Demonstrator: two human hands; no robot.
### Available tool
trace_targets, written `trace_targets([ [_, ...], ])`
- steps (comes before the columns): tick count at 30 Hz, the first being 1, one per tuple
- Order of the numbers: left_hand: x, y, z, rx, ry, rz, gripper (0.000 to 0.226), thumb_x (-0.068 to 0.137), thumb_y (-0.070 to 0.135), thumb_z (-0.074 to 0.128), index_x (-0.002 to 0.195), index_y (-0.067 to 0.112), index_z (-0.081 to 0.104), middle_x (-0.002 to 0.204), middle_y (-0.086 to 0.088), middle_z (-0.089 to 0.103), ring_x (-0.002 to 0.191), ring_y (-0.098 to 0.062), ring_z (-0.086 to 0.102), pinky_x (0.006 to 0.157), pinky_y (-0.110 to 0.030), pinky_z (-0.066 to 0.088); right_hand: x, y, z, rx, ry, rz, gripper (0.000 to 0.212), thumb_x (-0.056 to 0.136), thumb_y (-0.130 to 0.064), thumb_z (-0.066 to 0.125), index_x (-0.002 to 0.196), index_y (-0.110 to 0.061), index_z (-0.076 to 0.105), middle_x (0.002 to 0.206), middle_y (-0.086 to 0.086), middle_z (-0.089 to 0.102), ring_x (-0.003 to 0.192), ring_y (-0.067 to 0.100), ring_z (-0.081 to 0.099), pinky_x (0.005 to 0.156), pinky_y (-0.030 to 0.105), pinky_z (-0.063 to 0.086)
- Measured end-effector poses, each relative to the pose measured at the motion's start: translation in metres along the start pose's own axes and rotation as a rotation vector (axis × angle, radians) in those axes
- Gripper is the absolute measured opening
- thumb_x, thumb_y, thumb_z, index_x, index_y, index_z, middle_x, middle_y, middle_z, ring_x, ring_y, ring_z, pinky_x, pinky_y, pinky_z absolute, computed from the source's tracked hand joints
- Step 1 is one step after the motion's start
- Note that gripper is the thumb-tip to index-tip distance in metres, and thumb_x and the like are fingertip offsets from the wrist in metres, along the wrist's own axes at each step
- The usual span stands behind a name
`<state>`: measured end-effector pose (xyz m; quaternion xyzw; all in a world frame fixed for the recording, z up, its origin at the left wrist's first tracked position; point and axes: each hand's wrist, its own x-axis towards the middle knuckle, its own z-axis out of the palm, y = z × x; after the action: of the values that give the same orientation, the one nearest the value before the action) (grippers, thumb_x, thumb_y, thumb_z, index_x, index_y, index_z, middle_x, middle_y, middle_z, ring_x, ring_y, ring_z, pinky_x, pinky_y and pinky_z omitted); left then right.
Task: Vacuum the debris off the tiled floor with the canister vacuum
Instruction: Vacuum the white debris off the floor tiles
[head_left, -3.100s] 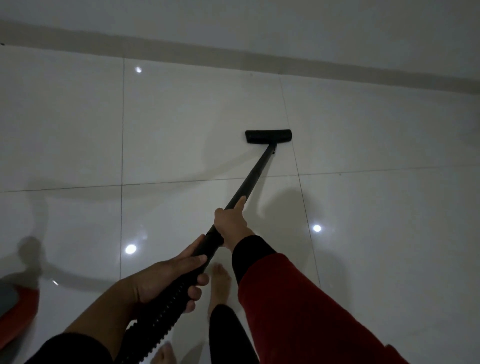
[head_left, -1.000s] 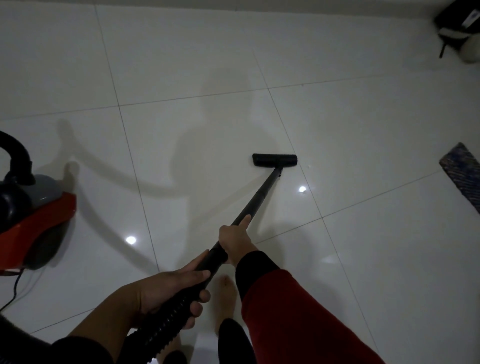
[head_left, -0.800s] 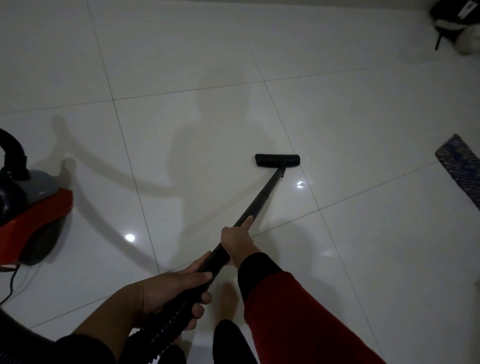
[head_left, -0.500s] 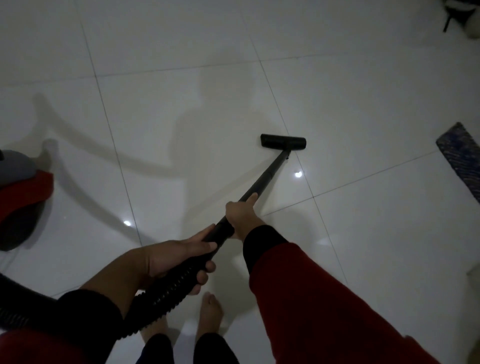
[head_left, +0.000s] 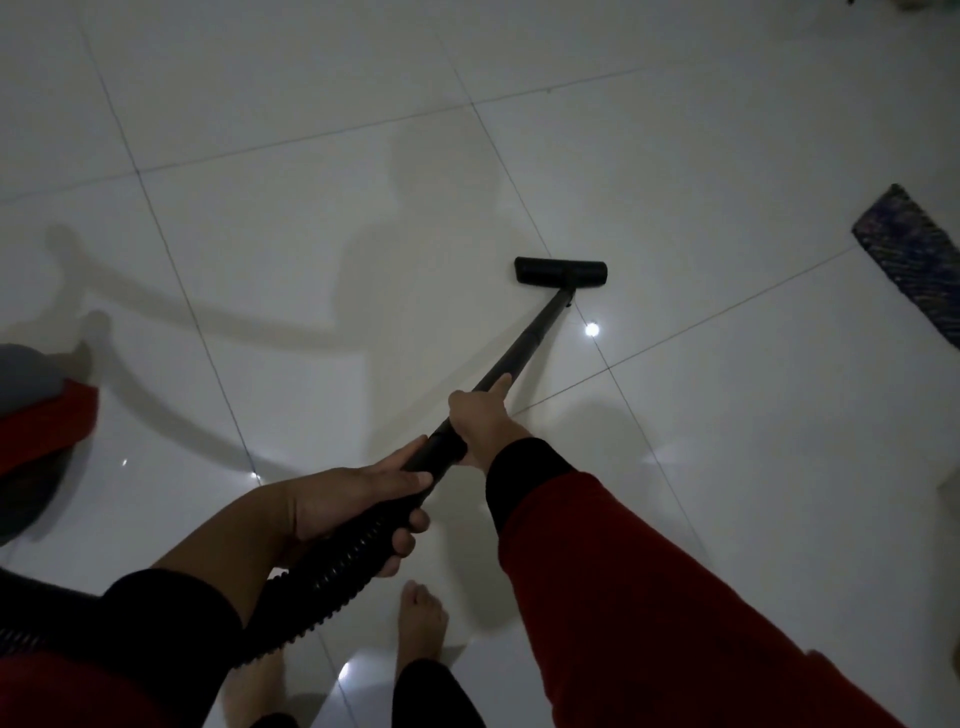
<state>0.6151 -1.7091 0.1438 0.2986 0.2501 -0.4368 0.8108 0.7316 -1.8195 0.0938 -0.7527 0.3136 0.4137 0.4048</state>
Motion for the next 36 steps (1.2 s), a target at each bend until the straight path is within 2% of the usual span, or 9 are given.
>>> trace_targets([
  [2,-0.004,-0.002,0.0,0.038,-0.004,-0.026,0.05,0.084,0.025,0.056,0.124,0.05,0.04,0.07,-0.006,0.054,0.052,-0.015,0.052,0.049,-0.027,0.05,-0.005,0.007,0.001,0.016,0.013,0.041,0.088,0.09,-0.013,0.039,0.144,-0.036,-0.027,0.121,0.02,0.057,0.102,0.035,0.061,0.087,0.05,0.053],
  [6,-0.021,-0.01,-0.009,0.103,-0.032,-0.083,0.043,0.084,0.026,0.056,0.117,0.052,0.046,0.069,-0.006,0.055,0.052,-0.014,0.052,0.051,-0.027,0.05,-0.022,0.025,0.011,0.117,0.001,0.086,0.09,0.09,-0.013,0.039,0.141,-0.04,-0.029,0.115,0.018,0.058,0.094,0.034,0.063,0.08,0.049,0.056],
  [11,-0.059,-0.031,-0.033,0.164,-0.034,-0.134,0.052,0.083,0.026,0.058,0.124,0.052,0.041,0.071,-0.006,0.055,0.053,-0.015,0.052,0.051,-0.028,0.05,-0.047,0.054,0.047,0.212,0.02,0.109,0.089,0.09,-0.013,0.04,0.142,-0.043,-0.026,0.115,0.015,0.057,0.095,0.032,0.062,0.078,0.048,0.057],
  [16,-0.103,-0.046,-0.06,0.247,-0.029,-0.181,0.057,0.087,0.025,0.057,0.131,0.053,0.035,0.07,-0.006,0.056,0.053,-0.016,0.053,0.051,-0.029,0.05,-0.079,0.083,0.091,0.384,0.002,0.086,0.08,0.091,-0.016,0.042,0.146,-0.046,-0.009,0.128,0.014,0.048,0.09,0.028,0.056,0.059,0.04,0.052],
  [18,-0.119,-0.048,-0.07,0.283,-0.034,-0.201,0.057,0.086,0.026,0.058,0.129,0.054,0.035,0.069,-0.006,0.058,0.053,-0.016,0.053,0.052,-0.029,0.05,-0.09,0.09,0.108,0.421,0.014,0.115,0.085,0.091,-0.016,0.042,0.144,-0.047,-0.018,0.114,0.012,0.053,0.088,0.028,0.059,0.062,0.041,0.053],
  [22,-0.145,-0.051,-0.086,0.315,-0.05,-0.23,0.052,0.084,0.026,0.06,0.122,0.056,0.04,0.068,-0.006,0.057,0.053,-0.016,0.054,0.051,-0.029,0.05,-0.105,0.102,0.135,0.461,0.017,0.083,0.081,0.09,-0.018,0.043,0.146,-0.044,-0.009,0.125,0.014,0.048,0.091,0.028,0.055,0.063,0.041,0.051],
  [26,-0.167,-0.058,-0.098,0.352,-0.062,-0.244,0.047,0.082,0.027,0.062,0.116,0.056,0.048,0.07,-0.007,0.056,0.054,-0.017,0.053,0.052,-0.029,0.049,-0.12,0.111,0.156,0.505,0.028,0.147,0.087,0.091,-0.017,0.042,0.142,-0.049,-0.021,0.096,0.006,0.048,0.093,0.03,0.059,0.068,0.045,0.054],
  [31,-0.185,-0.049,-0.117,0.373,-0.083,-0.282,0.047,0.083,0.028,0.067,0.114,0.06,0.052,0.072,-0.008,0.058,0.056,-0.019,0.054,0.054,-0.031,0.05,-0.128,0.113,0.177,0.593,0.003,0.153,0.088,0.09,-0.019,0.043,0.142,-0.051,-0.019,0.103,0.006,0.047,0.1,0.032,0.057,0.084,0.052,0.053],
  [36,-0.179,-0.027,-0.13,0.424,-0.046,-0.288,0.053,0.079,0.029,0.066,0.119,0.06,0.047,0.069,-0.007,0.059,0.054,-0.02,0.052,0.052,-0.031,0.049,-0.118,0.099,0.185,0.676,-0.048,0.152,0.088,0.091,-0.018,0.043,0.139,-0.054,-0.021,0.103,0.003,0.047,0.093,0.027,0.057,0.06,0.041,0.054],
])
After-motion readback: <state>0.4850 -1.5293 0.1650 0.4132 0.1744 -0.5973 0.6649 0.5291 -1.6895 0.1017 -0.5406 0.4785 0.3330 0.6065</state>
